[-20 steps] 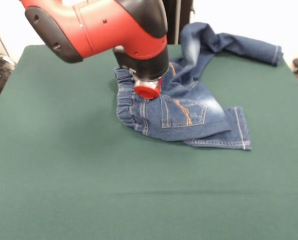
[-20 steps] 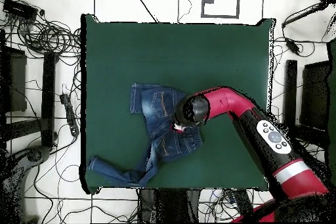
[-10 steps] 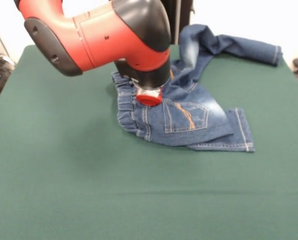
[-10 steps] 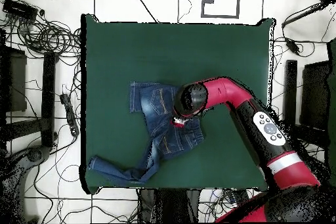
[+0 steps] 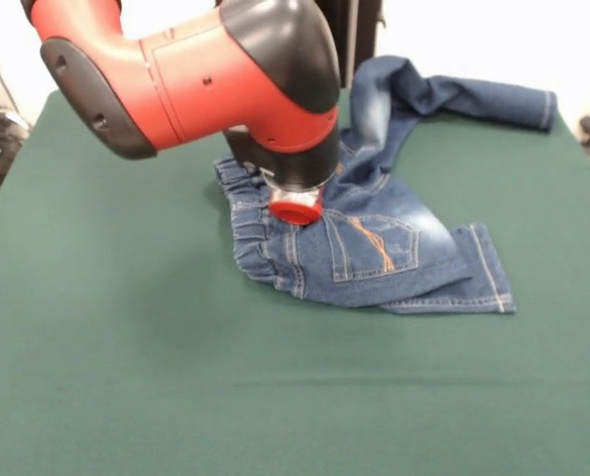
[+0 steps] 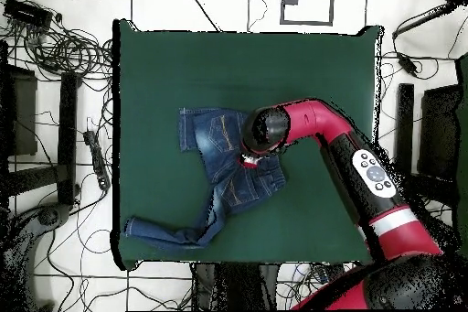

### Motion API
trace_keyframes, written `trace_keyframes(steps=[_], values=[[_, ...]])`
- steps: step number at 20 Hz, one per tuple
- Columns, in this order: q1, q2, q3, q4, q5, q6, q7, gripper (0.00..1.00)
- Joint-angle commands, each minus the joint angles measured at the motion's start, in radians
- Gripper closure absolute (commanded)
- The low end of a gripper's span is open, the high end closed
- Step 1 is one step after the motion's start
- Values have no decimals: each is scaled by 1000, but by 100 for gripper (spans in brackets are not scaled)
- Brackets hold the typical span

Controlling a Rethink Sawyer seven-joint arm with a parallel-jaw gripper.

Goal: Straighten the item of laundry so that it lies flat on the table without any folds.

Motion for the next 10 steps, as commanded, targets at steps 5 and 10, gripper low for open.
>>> trace_keyframes(steps=[5, 10], values=[[29, -28, 69, -77, -78, -250, -256, 100], [20, -58, 68, -42, -67, -267, -205, 100]])
